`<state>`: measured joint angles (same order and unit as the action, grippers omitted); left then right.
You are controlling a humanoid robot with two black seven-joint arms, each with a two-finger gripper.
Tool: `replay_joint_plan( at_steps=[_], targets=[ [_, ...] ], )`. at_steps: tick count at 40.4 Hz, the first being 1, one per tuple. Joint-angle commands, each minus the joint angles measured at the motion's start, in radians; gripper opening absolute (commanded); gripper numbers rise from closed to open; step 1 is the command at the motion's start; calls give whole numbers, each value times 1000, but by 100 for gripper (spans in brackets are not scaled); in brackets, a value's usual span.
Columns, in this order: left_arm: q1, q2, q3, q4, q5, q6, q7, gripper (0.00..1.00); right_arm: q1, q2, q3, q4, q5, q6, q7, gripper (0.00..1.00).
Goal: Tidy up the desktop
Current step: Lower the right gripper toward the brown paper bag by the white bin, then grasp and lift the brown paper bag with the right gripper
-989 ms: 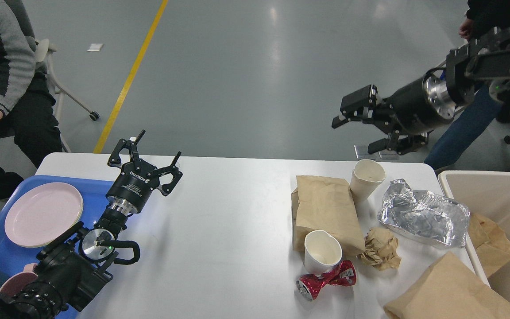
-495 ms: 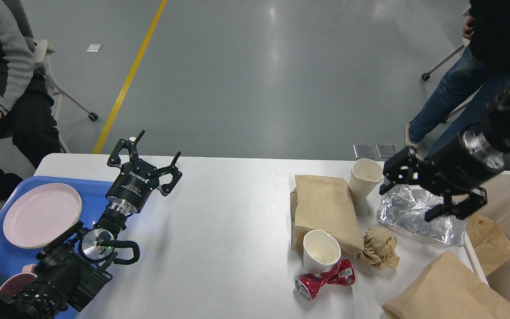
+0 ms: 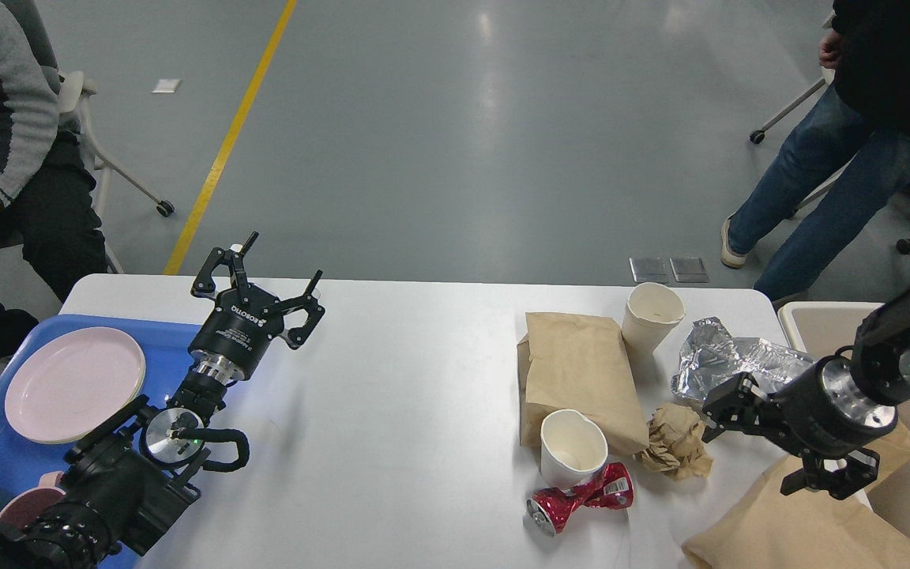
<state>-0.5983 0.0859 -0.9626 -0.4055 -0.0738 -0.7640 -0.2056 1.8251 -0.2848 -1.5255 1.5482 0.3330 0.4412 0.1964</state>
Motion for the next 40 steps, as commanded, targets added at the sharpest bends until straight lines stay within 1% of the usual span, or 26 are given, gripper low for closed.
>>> replay_joint_plan(
  at_steps=[1,5,15,18,23,29,31,32,33,34,38,40],
  targets=[
    [0,0,1,-1,0,0,0,97,-93,-2,-4,-3,6,-131,0,100],
    [0,0,-1,-1,0,0,0,97,-174,-4,-1,-7,14,-239,0,100],
    [0,0,-1,1,0,0,0,97,-323,-11,31,-51,40,-381,1,100],
    [0,0,1,1,0,0,0,97,-348,-14,53,-68,78,-401,1,100],
    [0,0,-1,-1,0,0,0,97,-371,-14,94,-89,130,-406,1,100],
    [0,0,-1,1,0,0,0,97,-415,-5,133,-129,138,-429,1,98],
    [0,0,-1,1,0,0,0,97,-455,-1,134,-157,138,-441,1,92],
    [0,0,-1,1,0,0,0,97,-466,-1,134,-166,138,-443,0,87],
    [0,0,-1,-1,0,0,0,97,-481,-1,134,-183,138,-443,1,72],
    [0,0,-1,1,0,0,0,97,-486,-1,134,-189,138,-443,1,67],
    [0,0,1,1,0,0,0,97,-491,-4,134,-194,138,-443,1,56],
    [0,0,-1,1,0,0,0,97,-494,-5,134,-192,138,-443,3,34]
  ],
)
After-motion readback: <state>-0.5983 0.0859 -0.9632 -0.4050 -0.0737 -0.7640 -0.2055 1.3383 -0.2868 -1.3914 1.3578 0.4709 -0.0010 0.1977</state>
